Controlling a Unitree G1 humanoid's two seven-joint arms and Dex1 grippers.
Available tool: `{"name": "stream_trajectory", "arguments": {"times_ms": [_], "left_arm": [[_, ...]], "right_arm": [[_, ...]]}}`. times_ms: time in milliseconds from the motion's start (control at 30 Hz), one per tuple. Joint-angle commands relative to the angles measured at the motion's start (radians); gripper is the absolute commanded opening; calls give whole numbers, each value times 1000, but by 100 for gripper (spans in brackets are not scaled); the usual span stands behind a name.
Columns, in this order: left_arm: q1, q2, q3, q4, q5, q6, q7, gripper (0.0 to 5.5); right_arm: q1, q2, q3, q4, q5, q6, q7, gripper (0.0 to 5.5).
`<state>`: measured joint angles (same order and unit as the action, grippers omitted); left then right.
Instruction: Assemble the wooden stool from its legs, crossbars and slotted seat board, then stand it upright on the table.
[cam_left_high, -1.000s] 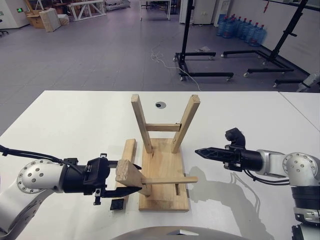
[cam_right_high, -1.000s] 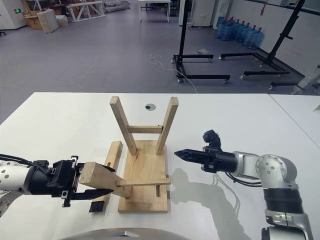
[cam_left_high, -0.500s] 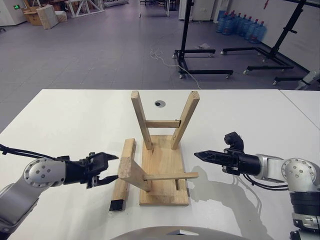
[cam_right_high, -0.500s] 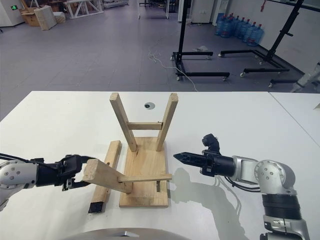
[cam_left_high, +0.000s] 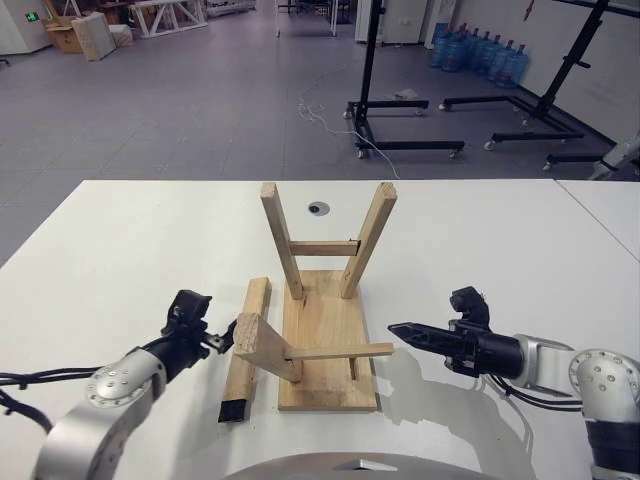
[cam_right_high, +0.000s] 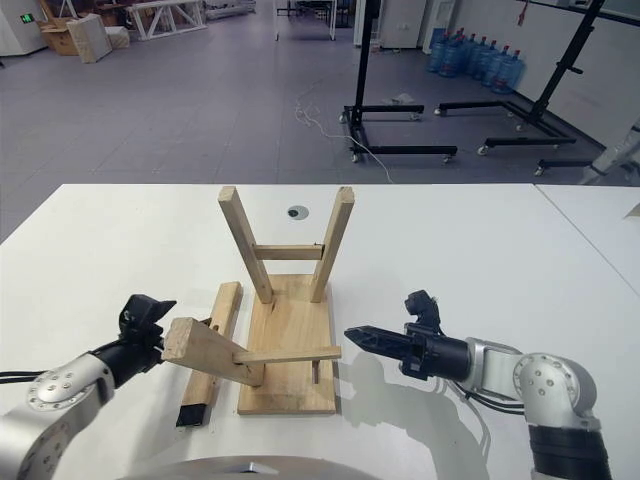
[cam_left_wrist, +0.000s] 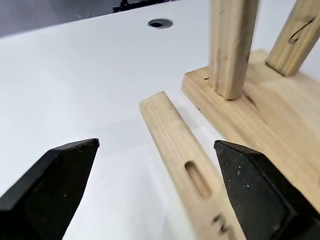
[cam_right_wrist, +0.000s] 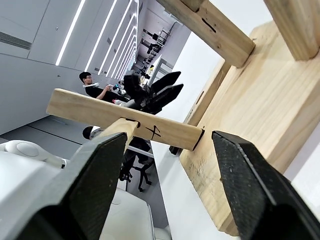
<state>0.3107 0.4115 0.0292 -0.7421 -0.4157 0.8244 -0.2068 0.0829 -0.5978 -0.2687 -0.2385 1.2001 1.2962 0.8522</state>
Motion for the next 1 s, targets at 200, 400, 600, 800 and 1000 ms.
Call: {"name": "stream_trajectory", "arguments": {"times_ms": [200,400,600,800,1000], "left_arm": [[77,49,-172,69,155,162,111,422],[156,59,-136,102,169,93,68,394],[155,75,-135,171,181,2,-4,305],[114,37,-64,354,164,-89,-41,257],[106,96,49,459,137,-306,-192,224]], "right_arm": [[58,62,-12,-29,24,-52,-73,313],[117,89,-16,-59,32,-93,-99,313],[134,97,14,-69,0,-145,-94,313],[178,110,53,-75,-16,-194,-66,313],[129,116,45,-12,-42,-280,-17,313]]}}
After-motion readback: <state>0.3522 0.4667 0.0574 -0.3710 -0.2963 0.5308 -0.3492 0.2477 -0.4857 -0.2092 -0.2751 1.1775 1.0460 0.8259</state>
